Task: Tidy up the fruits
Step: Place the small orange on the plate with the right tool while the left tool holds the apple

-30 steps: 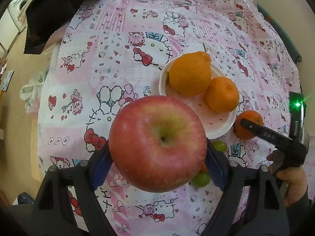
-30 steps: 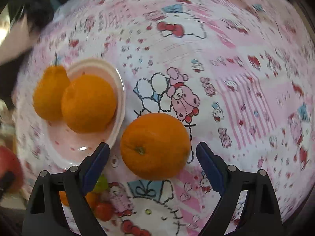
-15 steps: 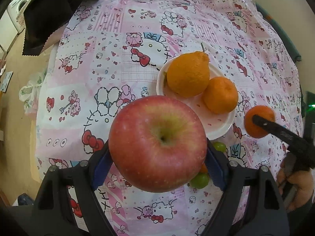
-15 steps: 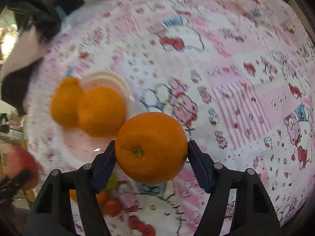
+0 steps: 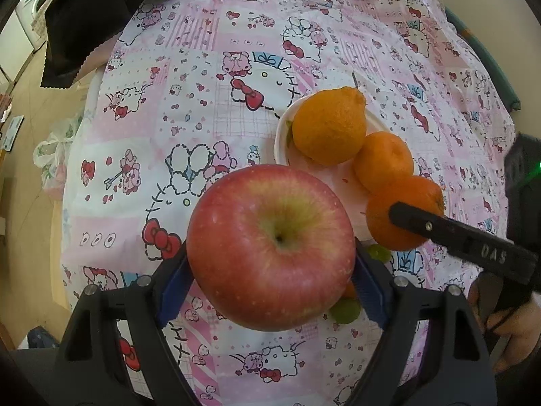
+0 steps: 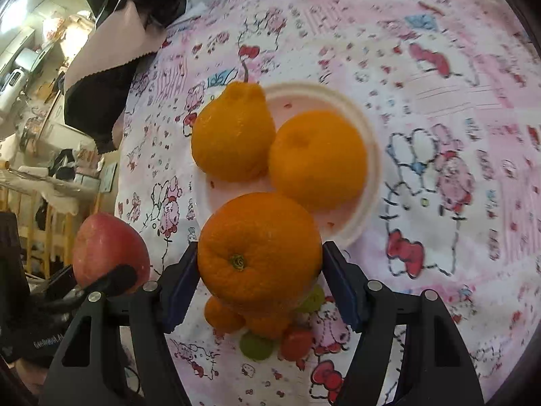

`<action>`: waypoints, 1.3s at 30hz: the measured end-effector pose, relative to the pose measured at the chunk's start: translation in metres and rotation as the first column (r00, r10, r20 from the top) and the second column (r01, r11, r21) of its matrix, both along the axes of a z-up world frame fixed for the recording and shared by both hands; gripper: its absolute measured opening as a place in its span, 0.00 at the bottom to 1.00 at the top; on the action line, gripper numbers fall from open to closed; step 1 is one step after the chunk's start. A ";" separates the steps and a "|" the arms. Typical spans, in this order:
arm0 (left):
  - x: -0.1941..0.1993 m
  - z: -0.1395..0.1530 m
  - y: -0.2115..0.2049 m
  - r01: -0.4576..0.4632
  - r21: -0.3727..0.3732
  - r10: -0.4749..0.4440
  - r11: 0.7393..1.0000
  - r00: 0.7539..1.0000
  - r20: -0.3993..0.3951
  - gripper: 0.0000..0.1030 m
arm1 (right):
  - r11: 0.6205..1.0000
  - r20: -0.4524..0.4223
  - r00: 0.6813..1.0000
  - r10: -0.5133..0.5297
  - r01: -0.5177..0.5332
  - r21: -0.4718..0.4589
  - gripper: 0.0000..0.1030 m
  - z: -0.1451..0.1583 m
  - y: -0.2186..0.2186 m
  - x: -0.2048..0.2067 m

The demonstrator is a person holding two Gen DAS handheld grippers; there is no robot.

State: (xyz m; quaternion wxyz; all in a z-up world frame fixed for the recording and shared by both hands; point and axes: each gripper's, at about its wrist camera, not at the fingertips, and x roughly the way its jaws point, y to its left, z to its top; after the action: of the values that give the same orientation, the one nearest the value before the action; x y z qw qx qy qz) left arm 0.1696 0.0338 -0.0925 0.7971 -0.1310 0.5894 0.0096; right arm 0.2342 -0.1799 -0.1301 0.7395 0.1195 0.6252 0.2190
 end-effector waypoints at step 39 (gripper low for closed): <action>0.032 -0.014 -0.016 0.096 -0.019 -0.095 0.995 0.994 0.061 0.79 | 1.000 -0.006 1.000 -0.006 0.006 0.006 0.79 -0.001 -0.009 0.005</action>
State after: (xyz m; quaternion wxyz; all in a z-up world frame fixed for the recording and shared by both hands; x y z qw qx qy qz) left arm 0.2020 0.0176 -0.1062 0.8125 -0.1117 0.5709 -0.0388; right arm 0.2387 -0.1888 -0.1315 0.7381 0.1244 0.6262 0.2183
